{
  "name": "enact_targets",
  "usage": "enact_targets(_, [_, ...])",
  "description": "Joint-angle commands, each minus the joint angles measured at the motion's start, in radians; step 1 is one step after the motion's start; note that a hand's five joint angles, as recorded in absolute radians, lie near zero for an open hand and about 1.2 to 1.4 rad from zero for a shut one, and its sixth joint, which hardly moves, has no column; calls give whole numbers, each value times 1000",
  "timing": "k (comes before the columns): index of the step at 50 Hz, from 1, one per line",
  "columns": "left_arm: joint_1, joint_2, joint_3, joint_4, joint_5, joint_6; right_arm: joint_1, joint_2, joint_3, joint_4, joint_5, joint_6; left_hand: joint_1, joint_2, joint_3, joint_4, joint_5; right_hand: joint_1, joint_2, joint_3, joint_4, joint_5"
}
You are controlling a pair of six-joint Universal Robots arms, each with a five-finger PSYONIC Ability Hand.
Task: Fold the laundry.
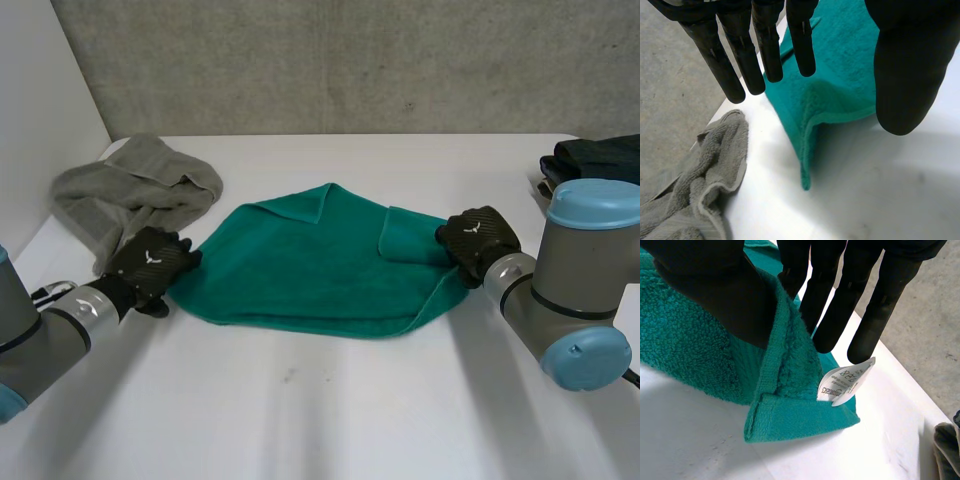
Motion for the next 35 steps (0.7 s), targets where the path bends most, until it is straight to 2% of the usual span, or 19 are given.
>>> enact_targets(1, [8,-30,33,39,-1,-4,1,7,1,-1,0,-1,67,65,56,72,76,284,213,205,196,204])
enact_targets(11, [-8,-143,131,50,-4,-6,2,9,4,1,0,0,114,112,103,119,123,284,213,205,196,204])
enact_targets(15, [-17,-172,162,48,-6,-6,-1,4,4,1,2,0,202,199,191,207,211,284,213,205,196,204])
enact_targets(18, [-28,-188,183,42,-4,-9,-1,-5,4,-1,2,2,506,504,495,511,515,284,213,205,196,204])
enact_targets(20, [-35,-191,197,42,-6,-11,-1,-8,1,3,3,0,884,881,873,889,893,284,213,205,196,204])
enact_targets(21, [-40,-189,200,44,-9,-12,-1,-11,-5,9,5,-1,886,883,875,891,895,284,213,205,196,204])
enact_targets(25, [-58,-116,200,42,-61,-47,-2,-70,-23,80,18,-10,886,883,875,891,895,284,213,205,196,204])
enact_targets(27, [-67,-10,183,44,-125,-105,-1,-124,-46,151,22,-20,886,883,875,891,895,284,213,205,196,204])
enact_targets(32, [-74,175,163,33,-214,-230,-12,-261,-163,457,17,-91,886,883,875,891,895,284,213,205,196,204])
enact_targets(35, [-69,307,143,-18,-245,-273,-47,-286,-206,567,9,-156,886,883,875,891,895,284,213,205,196,204])
